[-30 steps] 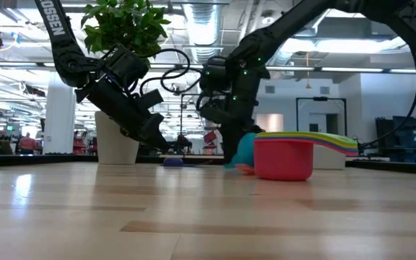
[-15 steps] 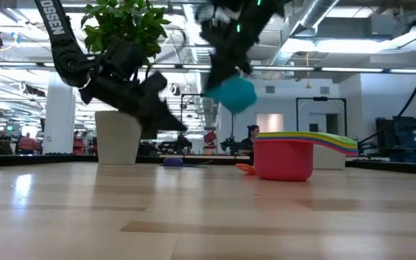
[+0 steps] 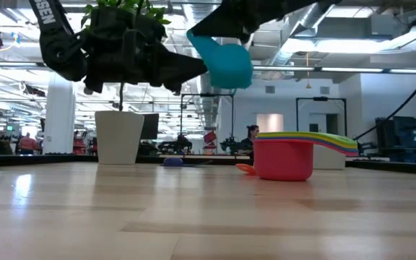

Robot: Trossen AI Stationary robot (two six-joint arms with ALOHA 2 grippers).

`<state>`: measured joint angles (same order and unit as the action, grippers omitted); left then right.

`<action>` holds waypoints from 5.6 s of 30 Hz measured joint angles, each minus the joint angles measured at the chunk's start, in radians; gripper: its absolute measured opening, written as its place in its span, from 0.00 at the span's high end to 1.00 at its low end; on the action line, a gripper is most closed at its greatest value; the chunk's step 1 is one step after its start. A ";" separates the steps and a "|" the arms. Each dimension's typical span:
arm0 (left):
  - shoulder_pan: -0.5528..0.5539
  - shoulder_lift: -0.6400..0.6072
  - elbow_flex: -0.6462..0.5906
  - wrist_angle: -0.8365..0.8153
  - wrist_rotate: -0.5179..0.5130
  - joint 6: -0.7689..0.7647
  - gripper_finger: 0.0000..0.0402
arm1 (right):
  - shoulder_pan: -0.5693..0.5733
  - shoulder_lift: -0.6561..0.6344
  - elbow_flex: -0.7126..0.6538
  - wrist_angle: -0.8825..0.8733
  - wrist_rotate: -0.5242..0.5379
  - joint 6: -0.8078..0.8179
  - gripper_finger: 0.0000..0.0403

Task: Nest measuring cups in basket
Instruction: Stack the light blue measuring cup on top of the green measuring cup, then stack the orange measuring cup on top of the light blue measuring cup

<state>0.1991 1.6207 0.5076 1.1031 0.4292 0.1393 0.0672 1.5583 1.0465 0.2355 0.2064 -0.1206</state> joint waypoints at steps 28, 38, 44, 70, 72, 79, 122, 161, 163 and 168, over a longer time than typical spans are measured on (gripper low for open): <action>-0.103 0.000 0.114 -0.176 -0.273 0.166 0.99 | 0.082 -0.029 -0.010 -0.041 0.081 0.030 0.87; -0.268 0.001 0.113 -0.164 -0.909 0.735 1.00 | 0.204 -0.067 -0.006 -0.177 0.401 0.465 0.59; -0.298 0.001 0.112 -0.126 -1.037 1.063 1.00 | 0.230 -0.127 -0.007 -0.230 0.480 0.741 0.47; -0.389 0.001 0.112 0.139 -1.047 1.544 1.00 | 0.149 -0.065 -0.008 -0.128 0.345 0.999 0.67; -0.390 0.001 0.112 0.141 -1.047 1.517 1.00 | 0.153 -0.065 -0.008 -0.119 0.364 0.980 0.72; -0.390 0.001 0.112 0.072 -1.045 1.288 0.97 | 0.160 -0.065 -0.008 -0.181 0.374 0.920 0.97; -0.169 0.000 0.112 -0.302 -0.694 0.713 0.68 | 0.264 -0.372 -0.739 0.226 -0.110 1.302 0.99; 0.049 0.000 0.121 -0.439 -0.205 0.379 0.68 | 0.048 -0.654 -0.739 -0.136 0.206 1.321 0.56; 0.018 0.000 0.121 -0.440 -0.205 0.414 0.68 | -0.004 -0.639 -0.739 -0.121 0.191 1.282 0.57; -0.052 0.000 0.121 -0.432 -0.205 0.537 0.68 | -0.066 -0.599 -0.701 -0.125 0.184 1.190 0.59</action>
<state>0.1473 1.6211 0.6281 0.6714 0.2243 0.6767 0.0008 0.9597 0.3453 0.1107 0.3906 1.0692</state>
